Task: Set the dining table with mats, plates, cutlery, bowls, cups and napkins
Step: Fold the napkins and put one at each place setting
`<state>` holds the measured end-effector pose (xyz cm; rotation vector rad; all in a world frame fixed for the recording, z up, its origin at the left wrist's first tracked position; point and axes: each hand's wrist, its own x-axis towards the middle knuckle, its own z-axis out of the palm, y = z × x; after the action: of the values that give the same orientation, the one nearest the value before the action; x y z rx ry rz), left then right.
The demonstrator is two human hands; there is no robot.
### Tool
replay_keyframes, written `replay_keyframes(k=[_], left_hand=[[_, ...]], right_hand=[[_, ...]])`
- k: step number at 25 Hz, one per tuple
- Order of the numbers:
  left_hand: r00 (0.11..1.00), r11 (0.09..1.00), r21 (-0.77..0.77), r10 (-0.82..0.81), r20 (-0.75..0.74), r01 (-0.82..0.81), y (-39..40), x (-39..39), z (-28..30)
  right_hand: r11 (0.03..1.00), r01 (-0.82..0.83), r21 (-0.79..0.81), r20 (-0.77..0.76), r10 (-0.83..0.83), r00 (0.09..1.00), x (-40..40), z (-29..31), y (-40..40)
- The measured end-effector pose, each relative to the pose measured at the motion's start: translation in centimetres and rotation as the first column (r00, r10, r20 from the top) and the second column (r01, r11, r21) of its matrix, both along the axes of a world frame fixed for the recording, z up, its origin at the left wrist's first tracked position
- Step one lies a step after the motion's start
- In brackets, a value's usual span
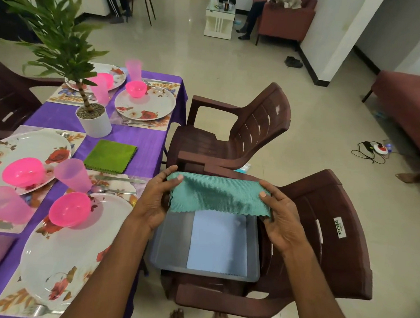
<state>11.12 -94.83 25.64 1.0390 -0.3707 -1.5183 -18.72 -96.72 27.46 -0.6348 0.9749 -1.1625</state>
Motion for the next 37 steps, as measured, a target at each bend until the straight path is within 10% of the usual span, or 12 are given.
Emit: replay_keyframes(k=[8,18,28,37], left_hand=[[0.993,0.988,-0.116,-0.106,-0.060,0.098,0.2,0.2,1.4],[0.981,0.958,-0.256,-0.161,-0.109,0.129,0.3,0.5,0.5],[0.956,0.919,-0.265,-0.281,0.082,0.293,1.2,-0.2,1.4],[0.760,0.768,-0.203,-0.486,0.432,0.607,3.0,-4.5,3.8]], right_hand=[[0.991,-0.103,-0.086,-0.197,0.085,0.977,-2.5,0.3,-0.8],[0.977,-0.191,-0.097,-0.068,0.185,0.980,-2.8,0.4,0.1],[0.945,-0.304,-0.117,-0.308,0.256,0.916,-1.9,1.8,1.7],[0.828,-0.544,-0.139,-0.614,0.359,0.703,4.6,4.2,4.8]])
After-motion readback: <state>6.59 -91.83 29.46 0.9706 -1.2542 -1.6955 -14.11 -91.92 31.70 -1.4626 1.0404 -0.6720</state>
